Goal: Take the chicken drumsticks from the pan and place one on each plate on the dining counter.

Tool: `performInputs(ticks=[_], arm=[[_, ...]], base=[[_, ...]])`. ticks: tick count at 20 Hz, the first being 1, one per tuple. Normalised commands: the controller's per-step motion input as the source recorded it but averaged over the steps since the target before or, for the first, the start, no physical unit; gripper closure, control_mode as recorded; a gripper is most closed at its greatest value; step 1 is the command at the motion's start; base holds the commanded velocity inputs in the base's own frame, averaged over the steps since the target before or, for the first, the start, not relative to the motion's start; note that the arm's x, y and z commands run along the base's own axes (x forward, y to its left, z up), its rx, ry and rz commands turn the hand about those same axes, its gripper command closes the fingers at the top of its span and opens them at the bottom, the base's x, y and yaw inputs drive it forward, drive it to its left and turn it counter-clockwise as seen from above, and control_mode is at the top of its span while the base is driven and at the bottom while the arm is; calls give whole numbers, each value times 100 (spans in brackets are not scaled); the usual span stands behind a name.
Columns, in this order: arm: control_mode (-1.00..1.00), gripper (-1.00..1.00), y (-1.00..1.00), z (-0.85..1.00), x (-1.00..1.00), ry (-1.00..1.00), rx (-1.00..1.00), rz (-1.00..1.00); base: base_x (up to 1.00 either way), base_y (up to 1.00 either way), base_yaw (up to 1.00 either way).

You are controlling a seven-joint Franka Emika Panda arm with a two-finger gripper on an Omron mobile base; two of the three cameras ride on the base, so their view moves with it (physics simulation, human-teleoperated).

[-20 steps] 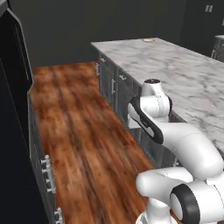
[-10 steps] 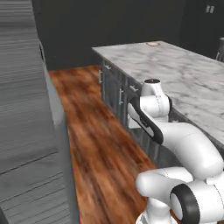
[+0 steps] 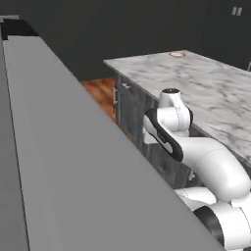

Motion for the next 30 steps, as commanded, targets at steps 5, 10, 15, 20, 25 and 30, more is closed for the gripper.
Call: performInputs(ticks=[5,10,15,20,25,30], arm=[[100,100,0,0,0,0,0,0],[100,100,0,0,0,0,0,0],[100,100,0,0,0,0,0,0],[100,100,0,0,0,0,0,0],[100,100,0,0,0,0,0,0],[100,100,0,0,0,0,0,0]], base=[[100,42,-11],[100,42,-11],[100,41,-10],[100,40,-9],[100,40,-9],[100,39,-9]])
